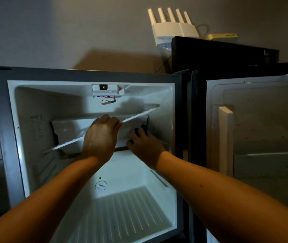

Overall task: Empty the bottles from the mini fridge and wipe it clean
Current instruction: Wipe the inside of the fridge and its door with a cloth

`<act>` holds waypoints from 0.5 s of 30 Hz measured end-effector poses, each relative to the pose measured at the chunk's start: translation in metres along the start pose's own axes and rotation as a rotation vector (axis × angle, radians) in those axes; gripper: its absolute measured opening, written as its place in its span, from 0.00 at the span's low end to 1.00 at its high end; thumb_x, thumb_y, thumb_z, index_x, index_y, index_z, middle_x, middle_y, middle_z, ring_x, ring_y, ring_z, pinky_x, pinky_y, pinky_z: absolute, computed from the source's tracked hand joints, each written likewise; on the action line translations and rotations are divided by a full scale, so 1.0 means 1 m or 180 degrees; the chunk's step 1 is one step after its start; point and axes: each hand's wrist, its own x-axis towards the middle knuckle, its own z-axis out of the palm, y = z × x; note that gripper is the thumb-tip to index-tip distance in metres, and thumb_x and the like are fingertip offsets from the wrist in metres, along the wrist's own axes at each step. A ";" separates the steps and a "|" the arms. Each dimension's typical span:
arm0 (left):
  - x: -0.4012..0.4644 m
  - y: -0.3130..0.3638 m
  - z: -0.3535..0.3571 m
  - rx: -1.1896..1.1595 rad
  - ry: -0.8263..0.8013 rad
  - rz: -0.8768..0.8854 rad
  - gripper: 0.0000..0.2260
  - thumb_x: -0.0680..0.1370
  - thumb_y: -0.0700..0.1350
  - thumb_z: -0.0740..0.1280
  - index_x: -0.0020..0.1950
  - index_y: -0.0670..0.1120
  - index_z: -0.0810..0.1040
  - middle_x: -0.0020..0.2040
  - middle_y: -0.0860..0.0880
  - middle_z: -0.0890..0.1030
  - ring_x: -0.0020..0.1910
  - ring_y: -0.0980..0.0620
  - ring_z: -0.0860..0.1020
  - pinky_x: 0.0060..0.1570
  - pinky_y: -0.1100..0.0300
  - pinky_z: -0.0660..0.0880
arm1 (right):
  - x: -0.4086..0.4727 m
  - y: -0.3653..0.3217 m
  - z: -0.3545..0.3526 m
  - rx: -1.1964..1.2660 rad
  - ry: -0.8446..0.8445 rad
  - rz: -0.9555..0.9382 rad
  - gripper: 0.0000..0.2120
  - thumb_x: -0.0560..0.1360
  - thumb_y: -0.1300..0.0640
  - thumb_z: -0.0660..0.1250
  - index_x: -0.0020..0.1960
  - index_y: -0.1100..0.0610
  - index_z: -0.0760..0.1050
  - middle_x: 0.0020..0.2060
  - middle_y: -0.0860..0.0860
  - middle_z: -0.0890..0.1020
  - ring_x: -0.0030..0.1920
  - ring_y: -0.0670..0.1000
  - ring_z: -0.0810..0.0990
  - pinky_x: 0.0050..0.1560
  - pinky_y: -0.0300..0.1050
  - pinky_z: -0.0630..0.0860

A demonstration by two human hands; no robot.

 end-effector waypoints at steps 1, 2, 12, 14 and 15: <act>-0.001 -0.001 0.001 0.0038 -0.0006 0.0034 0.08 0.80 0.43 0.64 0.45 0.42 0.80 0.39 0.43 0.77 0.37 0.41 0.75 0.36 0.56 0.68 | 0.006 0.002 0.004 -0.0016 -0.0164 0.0166 0.14 0.61 0.52 0.80 0.45 0.51 0.84 0.51 0.58 0.83 0.49 0.61 0.82 0.47 0.56 0.81; -0.002 -0.001 0.003 0.0080 -0.0015 0.0074 0.09 0.80 0.44 0.63 0.44 0.42 0.80 0.38 0.43 0.77 0.37 0.41 0.76 0.35 0.55 0.69 | 0.011 0.003 0.003 0.0015 -0.0354 0.0287 0.13 0.59 0.51 0.81 0.42 0.51 0.85 0.49 0.59 0.84 0.48 0.62 0.83 0.48 0.57 0.81; -0.004 -0.002 0.005 0.0076 -0.0031 0.0096 0.11 0.79 0.47 0.61 0.44 0.44 0.80 0.38 0.44 0.77 0.37 0.41 0.75 0.34 0.50 0.74 | 0.009 -0.011 0.007 -0.0804 -0.0773 -0.0018 0.20 0.81 0.56 0.58 0.71 0.61 0.65 0.69 0.68 0.65 0.67 0.70 0.66 0.67 0.68 0.61; -0.004 -0.002 0.005 0.0071 -0.0059 0.0107 0.09 0.79 0.46 0.63 0.44 0.44 0.80 0.38 0.44 0.77 0.37 0.41 0.76 0.34 0.49 0.74 | 0.004 -0.011 0.003 -0.0884 -0.0737 -0.0035 0.19 0.81 0.58 0.57 0.71 0.62 0.65 0.68 0.69 0.65 0.67 0.72 0.66 0.67 0.69 0.62; -0.004 -0.002 0.005 0.0086 -0.0071 0.0109 0.08 0.79 0.45 0.64 0.44 0.44 0.80 0.39 0.44 0.77 0.37 0.40 0.76 0.34 0.49 0.74 | -0.001 -0.010 -0.001 -0.0892 -0.0755 -0.0073 0.19 0.81 0.59 0.56 0.70 0.63 0.65 0.68 0.69 0.65 0.66 0.73 0.66 0.67 0.69 0.62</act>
